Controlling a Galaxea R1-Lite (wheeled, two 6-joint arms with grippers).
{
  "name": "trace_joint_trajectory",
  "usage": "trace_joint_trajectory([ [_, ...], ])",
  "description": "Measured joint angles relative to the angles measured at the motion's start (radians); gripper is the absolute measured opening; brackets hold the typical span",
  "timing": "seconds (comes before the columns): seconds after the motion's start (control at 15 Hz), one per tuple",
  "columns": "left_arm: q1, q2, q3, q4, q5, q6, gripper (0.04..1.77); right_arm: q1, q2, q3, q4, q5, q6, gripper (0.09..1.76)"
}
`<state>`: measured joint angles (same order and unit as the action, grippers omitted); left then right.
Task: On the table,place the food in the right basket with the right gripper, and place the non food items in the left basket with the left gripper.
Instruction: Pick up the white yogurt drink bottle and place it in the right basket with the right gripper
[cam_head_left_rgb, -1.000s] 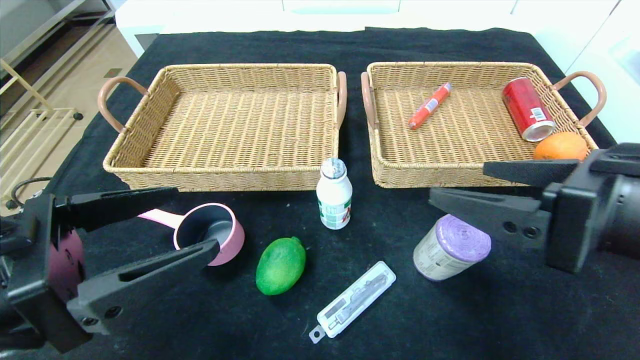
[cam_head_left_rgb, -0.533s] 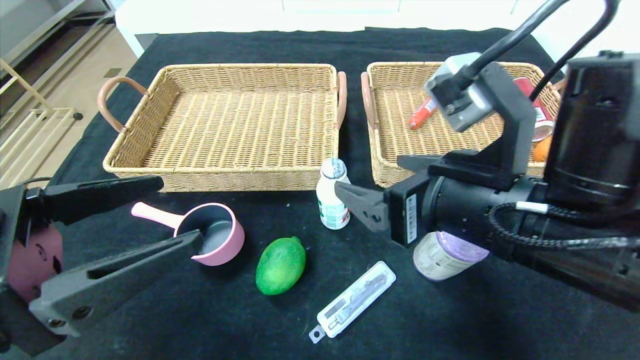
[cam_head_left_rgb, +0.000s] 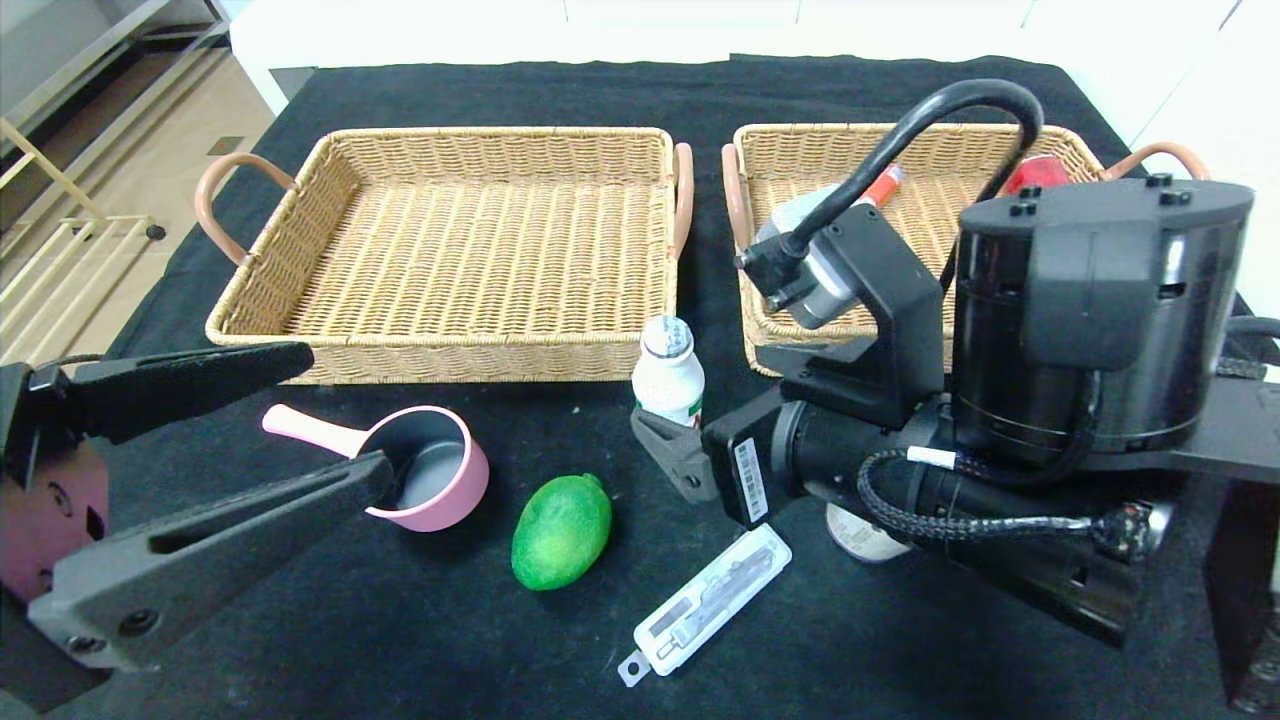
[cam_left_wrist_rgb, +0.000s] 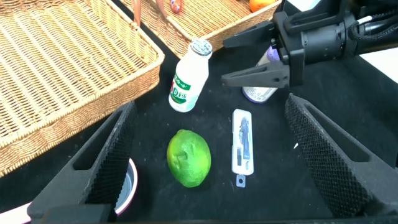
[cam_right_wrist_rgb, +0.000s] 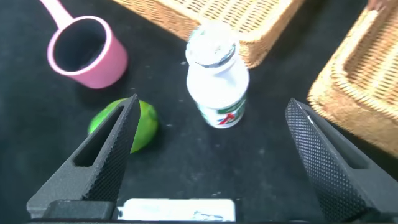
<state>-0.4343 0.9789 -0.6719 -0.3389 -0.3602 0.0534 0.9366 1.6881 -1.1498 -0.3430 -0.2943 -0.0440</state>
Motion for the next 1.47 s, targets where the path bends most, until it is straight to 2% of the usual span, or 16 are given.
trace_joint_trajectory([
  [0.47,0.0,0.0,0.001,-0.002,0.0,0.001,1.72,0.0,0.032,-0.021,0.001,-0.013,-0.019,1.71],
  [0.73,0.0,0.0,0.001,-0.001,0.0,0.002,1.72,-0.002,0.06,-0.072,0.004,-0.051,-0.027,1.71],
  [1.47,0.0,0.005,0.005,-0.005,0.0,0.002,1.72,-0.016,0.111,-0.104,0.0,-0.054,-0.035,1.71],
])
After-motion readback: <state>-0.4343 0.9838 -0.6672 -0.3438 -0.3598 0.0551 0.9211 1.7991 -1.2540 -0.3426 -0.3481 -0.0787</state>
